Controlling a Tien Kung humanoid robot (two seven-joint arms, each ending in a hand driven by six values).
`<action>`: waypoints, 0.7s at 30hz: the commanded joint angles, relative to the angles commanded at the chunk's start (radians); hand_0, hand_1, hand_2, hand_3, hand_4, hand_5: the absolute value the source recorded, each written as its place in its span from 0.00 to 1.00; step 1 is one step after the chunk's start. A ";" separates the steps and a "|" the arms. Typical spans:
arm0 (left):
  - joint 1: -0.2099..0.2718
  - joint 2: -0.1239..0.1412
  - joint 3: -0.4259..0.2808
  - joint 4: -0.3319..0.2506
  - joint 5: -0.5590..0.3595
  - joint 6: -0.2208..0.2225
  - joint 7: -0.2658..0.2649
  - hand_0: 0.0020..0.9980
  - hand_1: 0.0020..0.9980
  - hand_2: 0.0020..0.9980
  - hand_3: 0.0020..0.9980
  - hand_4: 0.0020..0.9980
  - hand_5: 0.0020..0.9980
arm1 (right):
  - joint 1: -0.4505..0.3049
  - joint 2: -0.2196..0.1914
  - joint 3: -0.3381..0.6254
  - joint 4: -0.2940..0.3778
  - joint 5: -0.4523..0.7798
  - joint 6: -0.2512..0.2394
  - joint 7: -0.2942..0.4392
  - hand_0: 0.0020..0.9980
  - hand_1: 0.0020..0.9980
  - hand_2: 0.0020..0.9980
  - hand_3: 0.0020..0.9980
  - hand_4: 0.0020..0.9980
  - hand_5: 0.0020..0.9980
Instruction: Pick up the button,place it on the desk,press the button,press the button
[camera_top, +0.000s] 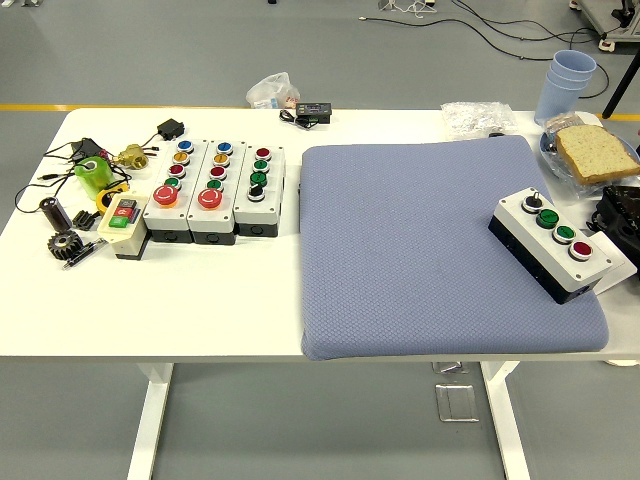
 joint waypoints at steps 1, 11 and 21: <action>0.000 0.000 0.000 0.000 0.000 0.000 0.000 0.57 0.42 0.42 0.43 0.28 0.35 | 0.000 0.000 0.000 0.000 0.000 0.000 0.000 0.72 0.72 0.77 0.79 0.76 0.47; -0.001 0.000 -0.003 0.000 0.007 -0.001 0.002 0.57 0.42 0.42 0.43 0.28 0.35 | 0.001 0.004 0.002 -0.008 0.007 0.012 -0.009 0.71 0.68 0.75 0.77 0.75 0.49; -0.002 0.000 0.001 0.000 0.004 -0.002 0.002 0.57 0.42 0.42 0.43 0.28 0.35 | 0.002 0.006 0.004 -0.013 0.006 0.024 -0.022 0.70 0.67 0.74 0.76 0.75 0.49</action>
